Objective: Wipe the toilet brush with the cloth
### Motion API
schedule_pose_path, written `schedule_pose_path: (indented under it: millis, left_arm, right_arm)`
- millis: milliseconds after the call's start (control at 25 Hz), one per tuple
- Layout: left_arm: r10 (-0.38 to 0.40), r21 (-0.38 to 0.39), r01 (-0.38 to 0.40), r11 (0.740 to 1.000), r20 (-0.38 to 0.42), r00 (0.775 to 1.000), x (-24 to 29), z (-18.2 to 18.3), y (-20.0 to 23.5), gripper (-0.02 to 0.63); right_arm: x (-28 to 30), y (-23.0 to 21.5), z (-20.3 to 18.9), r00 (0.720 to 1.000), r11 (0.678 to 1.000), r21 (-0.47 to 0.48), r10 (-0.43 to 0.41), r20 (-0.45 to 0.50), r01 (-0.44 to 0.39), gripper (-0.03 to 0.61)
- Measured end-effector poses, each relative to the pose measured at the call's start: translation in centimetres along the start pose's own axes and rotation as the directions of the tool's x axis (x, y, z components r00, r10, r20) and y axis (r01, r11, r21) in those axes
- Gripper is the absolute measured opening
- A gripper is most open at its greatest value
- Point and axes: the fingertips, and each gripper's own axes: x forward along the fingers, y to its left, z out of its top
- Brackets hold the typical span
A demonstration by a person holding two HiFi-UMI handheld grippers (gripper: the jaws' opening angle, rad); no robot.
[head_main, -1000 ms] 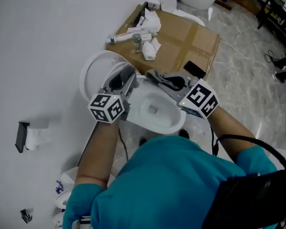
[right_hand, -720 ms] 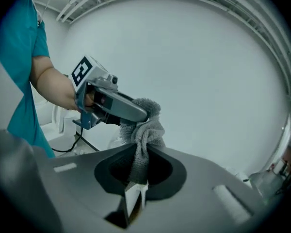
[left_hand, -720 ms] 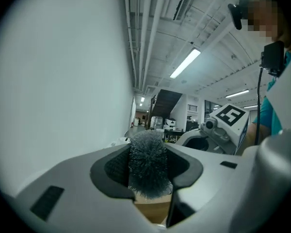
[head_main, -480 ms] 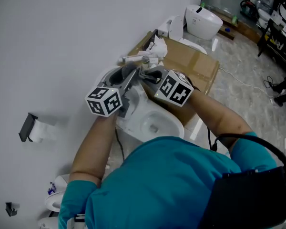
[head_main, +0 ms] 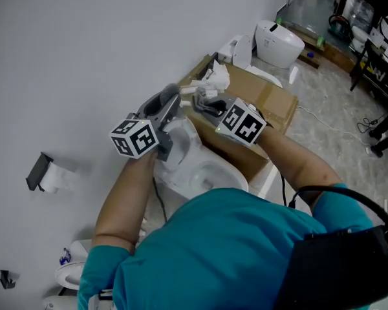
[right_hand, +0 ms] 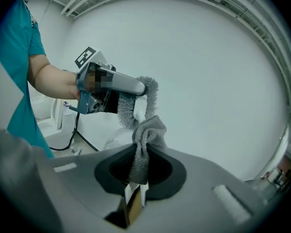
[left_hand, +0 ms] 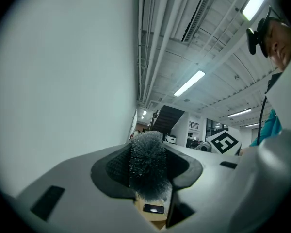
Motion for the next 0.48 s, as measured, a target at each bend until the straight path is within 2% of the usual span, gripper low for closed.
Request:
schedule_pose_path:
  millis: [480]
  left_arm:
    - [-0.010, -0.057, 0.013, 0.998, 0.046, 0.999, -0.4, 1.5, 0.8, 0.166]
  right_arm:
    - [0.3, -1.0, -1.6, 1.000, 0.999, 0.040, -0.001, -0.027, 0.002, 0.021]
